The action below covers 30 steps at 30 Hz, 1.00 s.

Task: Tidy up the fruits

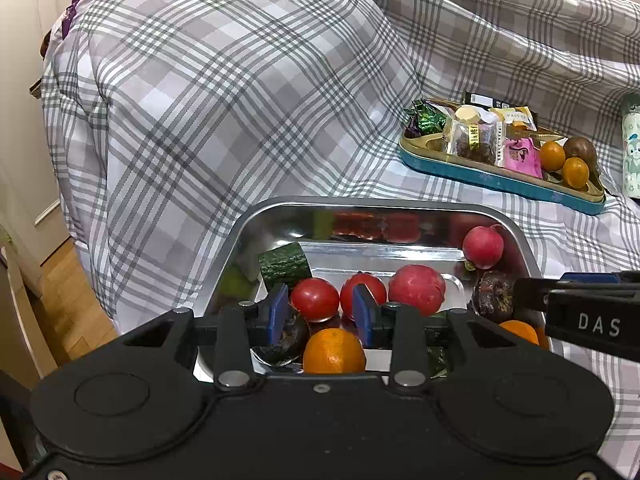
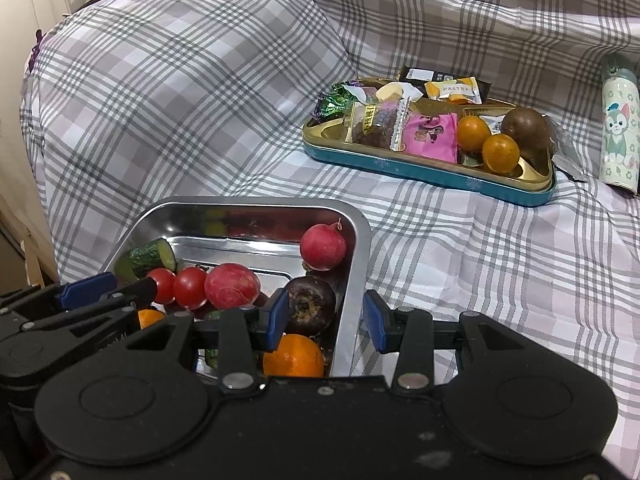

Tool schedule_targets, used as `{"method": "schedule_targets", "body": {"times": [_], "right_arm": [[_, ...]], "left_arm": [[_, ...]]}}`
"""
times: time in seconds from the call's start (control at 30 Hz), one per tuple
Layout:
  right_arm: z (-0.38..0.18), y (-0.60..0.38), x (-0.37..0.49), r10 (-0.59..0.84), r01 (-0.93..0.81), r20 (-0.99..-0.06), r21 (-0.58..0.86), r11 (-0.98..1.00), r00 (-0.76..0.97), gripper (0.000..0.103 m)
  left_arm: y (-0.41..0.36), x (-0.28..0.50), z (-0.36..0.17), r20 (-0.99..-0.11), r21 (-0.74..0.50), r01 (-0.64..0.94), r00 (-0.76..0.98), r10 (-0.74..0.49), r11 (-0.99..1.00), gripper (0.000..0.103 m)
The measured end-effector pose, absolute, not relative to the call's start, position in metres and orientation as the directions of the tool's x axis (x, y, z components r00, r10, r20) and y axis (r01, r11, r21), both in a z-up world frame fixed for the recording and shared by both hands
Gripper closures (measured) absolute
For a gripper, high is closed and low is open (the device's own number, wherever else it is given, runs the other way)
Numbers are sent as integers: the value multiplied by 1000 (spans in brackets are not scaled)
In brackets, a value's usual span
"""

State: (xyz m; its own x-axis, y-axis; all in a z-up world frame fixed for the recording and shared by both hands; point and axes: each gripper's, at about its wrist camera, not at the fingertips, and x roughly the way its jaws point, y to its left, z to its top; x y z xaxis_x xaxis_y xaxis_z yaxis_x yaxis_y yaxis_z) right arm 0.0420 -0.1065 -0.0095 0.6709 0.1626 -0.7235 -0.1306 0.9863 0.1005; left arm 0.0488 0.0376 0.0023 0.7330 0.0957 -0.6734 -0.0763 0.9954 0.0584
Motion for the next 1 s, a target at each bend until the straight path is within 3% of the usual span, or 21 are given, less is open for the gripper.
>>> {"method": "schedule_targets", "body": {"times": [1.0], "right_arm": [[-11,-105,40,157,-148,-732,78,986,663,59]], "left_arm": [[39,50,0,-685,39,-91,722,93,995,59]]}}
